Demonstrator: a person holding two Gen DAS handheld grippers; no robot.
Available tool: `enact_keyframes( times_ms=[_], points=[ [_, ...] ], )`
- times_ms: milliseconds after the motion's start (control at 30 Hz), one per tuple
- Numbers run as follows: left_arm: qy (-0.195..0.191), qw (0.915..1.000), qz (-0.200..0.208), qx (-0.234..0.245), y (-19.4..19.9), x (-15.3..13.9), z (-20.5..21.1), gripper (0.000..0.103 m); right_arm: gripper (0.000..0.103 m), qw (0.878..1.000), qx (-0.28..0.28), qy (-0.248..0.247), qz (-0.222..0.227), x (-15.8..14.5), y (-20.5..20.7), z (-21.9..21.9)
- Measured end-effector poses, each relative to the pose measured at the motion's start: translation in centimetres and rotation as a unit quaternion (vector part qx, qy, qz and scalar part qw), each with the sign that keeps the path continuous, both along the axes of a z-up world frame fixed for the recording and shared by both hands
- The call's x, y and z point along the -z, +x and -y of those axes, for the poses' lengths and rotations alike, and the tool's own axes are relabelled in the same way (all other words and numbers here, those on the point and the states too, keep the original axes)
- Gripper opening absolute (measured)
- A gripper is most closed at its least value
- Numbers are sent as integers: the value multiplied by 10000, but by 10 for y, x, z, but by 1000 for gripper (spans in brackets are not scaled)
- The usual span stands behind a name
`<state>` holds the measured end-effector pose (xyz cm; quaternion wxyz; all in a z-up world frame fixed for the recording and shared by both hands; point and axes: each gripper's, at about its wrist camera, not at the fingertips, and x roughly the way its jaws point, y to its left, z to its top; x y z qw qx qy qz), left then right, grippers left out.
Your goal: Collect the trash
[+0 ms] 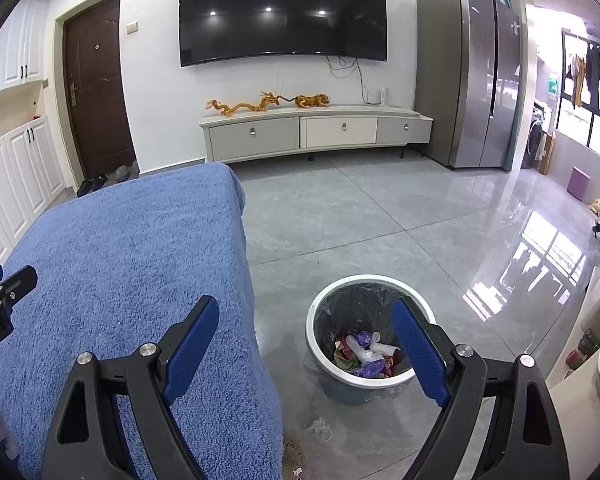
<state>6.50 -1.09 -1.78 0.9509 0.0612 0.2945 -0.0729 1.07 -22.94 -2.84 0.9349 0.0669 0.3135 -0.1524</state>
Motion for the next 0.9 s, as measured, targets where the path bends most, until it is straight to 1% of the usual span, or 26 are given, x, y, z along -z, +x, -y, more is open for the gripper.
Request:
enact_keyframes(
  times_ms=[333,667,900],
  points=[
    [-47,9999,129,-47,-3,-4,-3,76,87,9999,67,-30,80,-3,-3,1],
    [-111,9993,278,-218,-4,-7,-9,76,87,9997,177,-128,146,-7,-4,0],
    [-161,9991,272,-295,-3,-8,-12,76,87,9993,218,-227,205,-11,-7,1]
  ],
)
